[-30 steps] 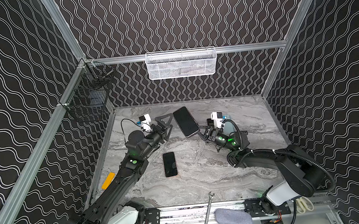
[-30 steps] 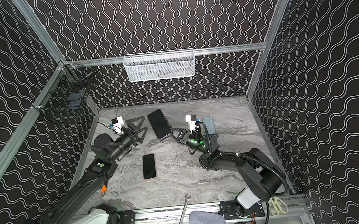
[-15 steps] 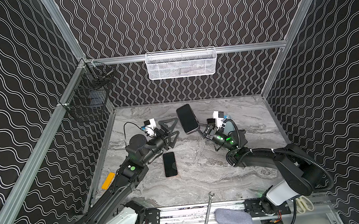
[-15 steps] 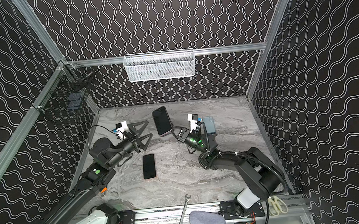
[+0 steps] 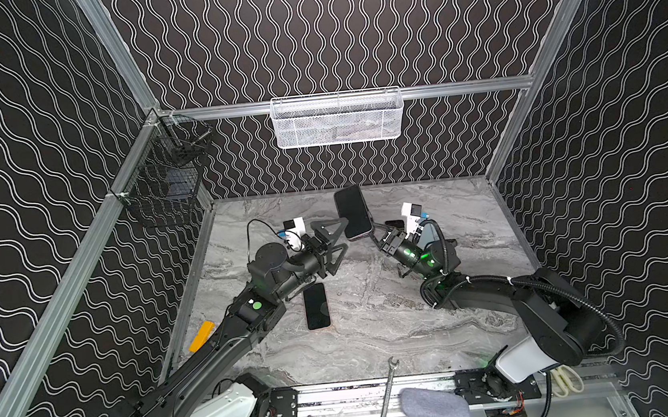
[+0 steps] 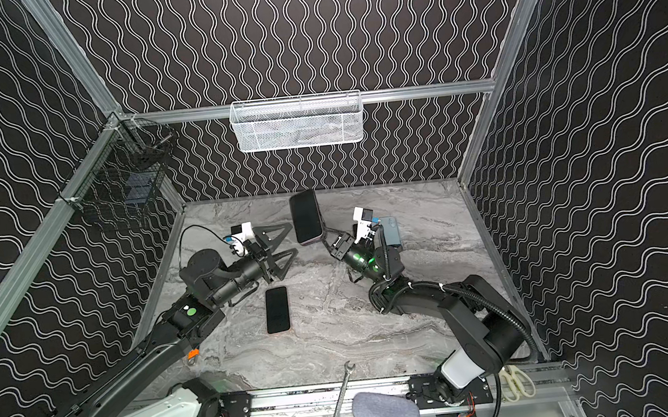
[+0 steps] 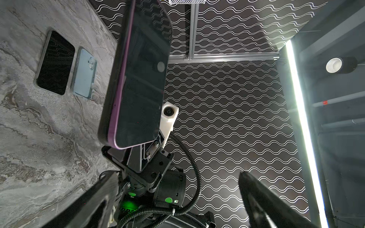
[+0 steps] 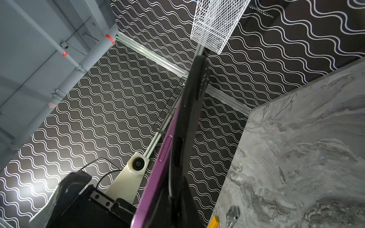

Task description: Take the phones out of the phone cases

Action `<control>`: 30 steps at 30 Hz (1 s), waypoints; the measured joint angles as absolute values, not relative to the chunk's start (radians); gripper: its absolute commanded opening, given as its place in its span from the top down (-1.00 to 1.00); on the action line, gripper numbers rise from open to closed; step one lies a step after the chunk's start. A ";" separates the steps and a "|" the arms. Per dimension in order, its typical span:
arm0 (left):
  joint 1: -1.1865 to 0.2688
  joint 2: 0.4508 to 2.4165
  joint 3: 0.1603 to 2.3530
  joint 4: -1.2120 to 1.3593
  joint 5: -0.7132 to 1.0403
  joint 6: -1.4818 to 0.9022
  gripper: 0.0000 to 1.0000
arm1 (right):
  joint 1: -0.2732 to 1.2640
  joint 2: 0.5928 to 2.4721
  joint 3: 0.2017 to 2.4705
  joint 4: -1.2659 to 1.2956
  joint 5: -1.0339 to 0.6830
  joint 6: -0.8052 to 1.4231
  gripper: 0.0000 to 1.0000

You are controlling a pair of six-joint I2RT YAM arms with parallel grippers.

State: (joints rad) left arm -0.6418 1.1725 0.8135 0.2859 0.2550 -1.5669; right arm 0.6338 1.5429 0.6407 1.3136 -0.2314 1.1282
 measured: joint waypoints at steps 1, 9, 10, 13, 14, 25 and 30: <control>-0.644 1.179 0.819 0.281 0.253 -1.567 -0.95 | 0.635 1.541 0.638 1.310 -0.224 1.125 0.97; -0.660 1.224 0.850 0.283 0.245 -1.567 -0.94 | 0.652 1.540 0.622 1.303 -0.188 1.117 0.97; -0.664 1.226 0.850 0.286 0.244 -1.567 -0.94 | 0.653 1.540 0.621 1.303 -0.185 1.117 0.97; -0.675 1.239 0.850 0.293 0.245 -1.568 -0.94 | 0.654 1.535 0.617 1.302 -0.175 1.116 0.97; -0.677 1.243 0.850 0.294 0.244 -1.568 -0.94 | 0.654 1.532 0.616 1.301 -0.172 1.114 0.97; -0.686 1.282 0.853 0.320 0.244 -1.576 -0.92 | 0.668 1.508 0.599 1.306 -0.150 1.102 0.97; -0.686 1.296 0.857 0.329 0.241 -1.584 -0.91 | 0.672 1.508 0.590 1.307 -0.141 1.102 0.97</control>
